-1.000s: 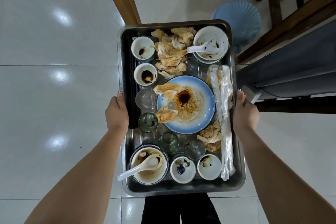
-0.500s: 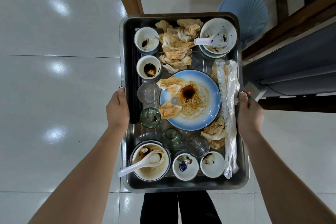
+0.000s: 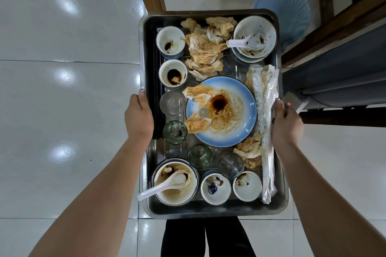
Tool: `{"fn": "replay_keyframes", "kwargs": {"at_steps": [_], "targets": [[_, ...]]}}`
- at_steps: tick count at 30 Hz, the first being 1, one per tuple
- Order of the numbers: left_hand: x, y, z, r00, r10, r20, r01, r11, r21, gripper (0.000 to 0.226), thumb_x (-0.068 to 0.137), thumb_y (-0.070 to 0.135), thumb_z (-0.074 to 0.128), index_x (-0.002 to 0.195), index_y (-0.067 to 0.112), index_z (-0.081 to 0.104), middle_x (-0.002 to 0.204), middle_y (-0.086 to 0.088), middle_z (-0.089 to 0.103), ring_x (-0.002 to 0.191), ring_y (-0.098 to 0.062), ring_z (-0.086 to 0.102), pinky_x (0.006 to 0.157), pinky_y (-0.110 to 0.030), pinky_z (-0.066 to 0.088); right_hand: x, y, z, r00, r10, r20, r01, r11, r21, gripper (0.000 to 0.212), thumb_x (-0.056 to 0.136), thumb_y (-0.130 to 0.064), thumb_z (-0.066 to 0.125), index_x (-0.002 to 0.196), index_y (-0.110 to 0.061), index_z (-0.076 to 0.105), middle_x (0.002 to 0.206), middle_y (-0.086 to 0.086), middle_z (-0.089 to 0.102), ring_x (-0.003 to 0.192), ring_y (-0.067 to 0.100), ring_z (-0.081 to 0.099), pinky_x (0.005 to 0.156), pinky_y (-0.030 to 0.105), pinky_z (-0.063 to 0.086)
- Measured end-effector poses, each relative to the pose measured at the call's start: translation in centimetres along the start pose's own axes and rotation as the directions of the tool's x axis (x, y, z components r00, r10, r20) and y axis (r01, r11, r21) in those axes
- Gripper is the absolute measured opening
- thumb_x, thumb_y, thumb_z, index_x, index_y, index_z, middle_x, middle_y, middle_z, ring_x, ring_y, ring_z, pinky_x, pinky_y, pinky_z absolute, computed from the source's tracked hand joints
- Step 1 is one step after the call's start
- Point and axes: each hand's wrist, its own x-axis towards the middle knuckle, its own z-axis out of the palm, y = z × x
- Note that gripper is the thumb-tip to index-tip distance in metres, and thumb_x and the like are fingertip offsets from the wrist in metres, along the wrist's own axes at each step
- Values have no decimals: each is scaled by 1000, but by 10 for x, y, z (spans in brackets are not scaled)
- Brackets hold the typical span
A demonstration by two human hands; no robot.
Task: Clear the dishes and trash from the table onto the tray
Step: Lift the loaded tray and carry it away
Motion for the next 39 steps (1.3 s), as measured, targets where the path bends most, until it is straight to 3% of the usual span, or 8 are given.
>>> {"fn": "replay_keyframes", "kwargs": {"at_steps": [5,10,15,19,22,27,34,39], "targets": [[-2,-2,1,1000,-18,-25,18,1000,19,49,105,35,24,61,15,33,60,-1,40,56,-11,36,53,-26,29,1,-1,-3,998,32,-60,-36,997,-63,49,103,-41,32,80,-5,55,78,11,51,72,24,44,57,32,22],[-1,-4,1,999,24,-29,-23,999,36,47,105,35,26,63,15,34,61,0,40,57,-12,36,59,-32,25,2,1,-2,995,33,-91,-34,999,-8,50,100,-43,39,72,-4,54,71,11,51,68,24,45,48,24,26],[-1,-6,2,994,70,-86,-64,995,71,43,105,32,27,73,7,42,59,2,39,65,-23,40,62,-30,27,1,1,-4,995,40,-94,-38,999,18,51,99,-43,42,68,-4,50,57,3,42,63,23,42,48,29,26],[0,-4,2,988,102,-120,-90,991,100,42,105,29,29,74,6,45,58,2,38,64,-25,40,58,-27,20,1,-1,-4,994,57,-89,-56,998,21,52,99,-46,42,69,-4,52,58,4,44,64,24,44,56,31,24],[-1,-3,0,987,105,-123,-91,989,115,42,105,30,30,74,7,45,59,1,39,65,-25,41,58,-28,21,0,0,-6,994,73,-80,-72,997,18,50,98,-46,43,70,-6,53,60,4,46,63,22,44,50,32,24],[-10,2,-5,987,107,-119,-93,989,116,42,105,29,32,71,8,41,56,3,36,62,-23,38,59,-30,23,-7,2,-15,992,104,-71,-102,994,36,53,97,-45,46,53,-16,38,54,-1,40,50,11,35,46,25,24],[-31,15,-18,983,128,-128,-111,985,129,44,105,30,33,68,6,41,55,2,35,60,-24,37,57,-29,19,-26,6,-41,986,144,-89,-137,988,75,54,97,-47,46,60,-7,45,55,2,40,50,12,34,45,28,25],[-48,37,-35,984,129,-119,-111,983,148,47,105,30,32,65,7,39,55,2,35,53,-17,31,56,-27,16,-40,-7,-71,985,148,-85,-141,986,85,53,98,-44,46,54,-15,37,54,0,37,49,10,31,44,23,21]]}}
